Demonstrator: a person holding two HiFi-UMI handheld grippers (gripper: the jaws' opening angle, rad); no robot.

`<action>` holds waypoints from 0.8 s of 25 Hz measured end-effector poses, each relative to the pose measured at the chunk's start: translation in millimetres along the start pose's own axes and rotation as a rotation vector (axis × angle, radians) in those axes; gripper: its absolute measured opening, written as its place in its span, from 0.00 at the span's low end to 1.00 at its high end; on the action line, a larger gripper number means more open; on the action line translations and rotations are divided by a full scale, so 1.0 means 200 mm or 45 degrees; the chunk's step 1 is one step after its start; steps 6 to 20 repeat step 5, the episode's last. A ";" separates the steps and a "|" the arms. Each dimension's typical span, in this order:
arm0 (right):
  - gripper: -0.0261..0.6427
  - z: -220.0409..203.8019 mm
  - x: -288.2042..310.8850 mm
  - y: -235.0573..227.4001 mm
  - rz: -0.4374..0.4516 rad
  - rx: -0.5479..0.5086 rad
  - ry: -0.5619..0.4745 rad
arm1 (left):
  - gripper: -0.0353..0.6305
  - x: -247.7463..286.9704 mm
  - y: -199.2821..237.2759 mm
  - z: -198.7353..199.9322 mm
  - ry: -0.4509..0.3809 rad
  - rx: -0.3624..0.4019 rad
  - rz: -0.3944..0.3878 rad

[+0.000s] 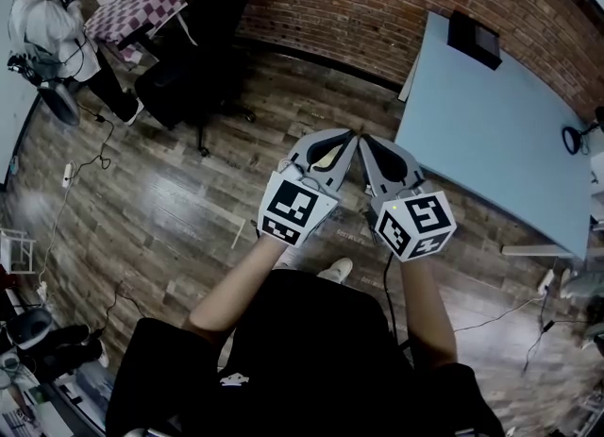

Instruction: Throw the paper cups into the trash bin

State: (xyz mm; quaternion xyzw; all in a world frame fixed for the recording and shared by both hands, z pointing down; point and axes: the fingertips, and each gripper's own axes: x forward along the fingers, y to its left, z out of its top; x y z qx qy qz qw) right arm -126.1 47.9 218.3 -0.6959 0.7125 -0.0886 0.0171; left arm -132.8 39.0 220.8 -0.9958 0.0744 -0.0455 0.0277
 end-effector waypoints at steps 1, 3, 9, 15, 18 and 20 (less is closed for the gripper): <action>0.04 0.00 0.01 0.03 -0.001 0.002 0.002 | 0.06 -0.03 0.01 0.00 -0.001 -0.003 -0.001; 0.04 -0.01 0.02 0.09 -0.004 0.006 0.004 | 0.06 -0.08 0.04 -0.01 -0.003 -0.009 -0.003; 0.04 -0.01 0.04 0.15 -0.006 0.006 0.006 | 0.06 -0.13 0.07 -0.01 -0.005 -0.013 -0.004; 0.04 -0.01 0.04 0.15 -0.006 0.006 0.006 | 0.06 -0.13 0.07 -0.01 -0.005 -0.013 -0.004; 0.04 -0.01 0.04 0.15 -0.006 0.006 0.006 | 0.06 -0.13 0.07 -0.01 -0.005 -0.013 -0.004; 0.04 -0.01 0.04 0.15 -0.006 0.006 0.006 | 0.06 -0.13 0.07 -0.01 -0.005 -0.013 -0.004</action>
